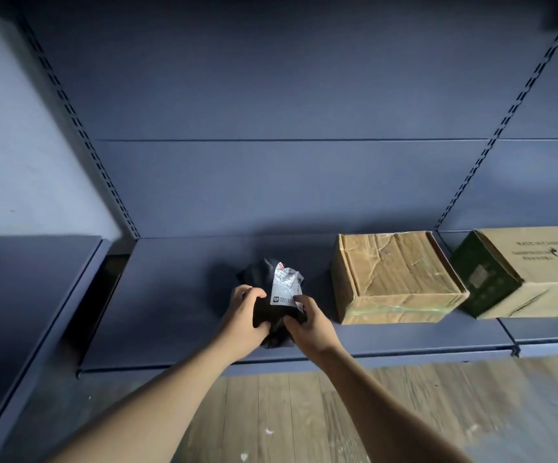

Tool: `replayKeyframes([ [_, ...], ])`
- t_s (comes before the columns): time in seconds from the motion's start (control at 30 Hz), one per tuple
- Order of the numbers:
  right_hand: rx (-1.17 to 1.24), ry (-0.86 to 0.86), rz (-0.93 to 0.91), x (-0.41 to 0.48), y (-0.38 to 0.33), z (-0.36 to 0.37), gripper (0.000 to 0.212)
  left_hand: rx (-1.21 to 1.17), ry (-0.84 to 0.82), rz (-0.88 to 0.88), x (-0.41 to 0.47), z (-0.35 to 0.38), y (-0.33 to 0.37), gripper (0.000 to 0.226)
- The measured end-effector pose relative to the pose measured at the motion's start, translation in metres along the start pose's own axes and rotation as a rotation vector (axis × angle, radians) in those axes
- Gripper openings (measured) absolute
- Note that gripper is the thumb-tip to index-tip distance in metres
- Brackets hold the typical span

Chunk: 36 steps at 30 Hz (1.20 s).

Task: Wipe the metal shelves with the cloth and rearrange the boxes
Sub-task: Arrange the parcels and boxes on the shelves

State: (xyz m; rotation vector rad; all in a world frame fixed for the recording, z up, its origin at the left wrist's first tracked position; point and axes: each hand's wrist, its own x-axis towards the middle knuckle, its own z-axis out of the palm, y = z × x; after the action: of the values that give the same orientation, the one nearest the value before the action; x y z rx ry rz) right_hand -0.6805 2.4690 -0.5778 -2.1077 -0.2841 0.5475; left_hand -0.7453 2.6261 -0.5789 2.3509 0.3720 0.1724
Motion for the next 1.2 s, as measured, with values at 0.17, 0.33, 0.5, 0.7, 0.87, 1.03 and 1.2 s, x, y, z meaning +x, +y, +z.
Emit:
replayKeyframes([
  [0.17, -0.052, -0.019, 0.027, 0.005, 0.000, 0.004, 0.050, 0.012, -0.077, -0.032, 0.005, 0.004, -0.003, 0.050],
  [0.33, -0.139, -0.005, -0.013, 0.014, 0.008, 0.006, 0.051, 0.038, -0.125, -0.055, 0.008, 0.007, -0.009, 0.049],
  [0.5, -0.149, 0.010, -0.001, 0.017, 0.010, 0.008, 0.054, 0.035, -0.127, -0.059, 0.008, 0.006, -0.010, 0.049],
  [0.7, -0.040, 0.093, 0.018, -0.037, -0.048, -0.024, 0.055, -0.065, -0.024, -0.185, -0.030, -0.063, 0.052, 0.041],
  [0.87, 0.019, 0.094, 0.014, -0.135, -0.164, -0.097, 0.051, -0.144, -0.030, -0.280, -0.085, -0.170, 0.192, 0.040],
  [1.03, 0.044, 0.104, -0.020, -0.251, -0.309, -0.202, 0.047, -0.212, 0.037, -0.302, -0.144, -0.287, 0.339, 0.033],
  [1.2, 0.066, 0.208, -0.154, -0.316, -0.460, -0.313, 0.038, -0.348, 0.234, -0.186, -0.151, -0.416, 0.482, 0.019],
])
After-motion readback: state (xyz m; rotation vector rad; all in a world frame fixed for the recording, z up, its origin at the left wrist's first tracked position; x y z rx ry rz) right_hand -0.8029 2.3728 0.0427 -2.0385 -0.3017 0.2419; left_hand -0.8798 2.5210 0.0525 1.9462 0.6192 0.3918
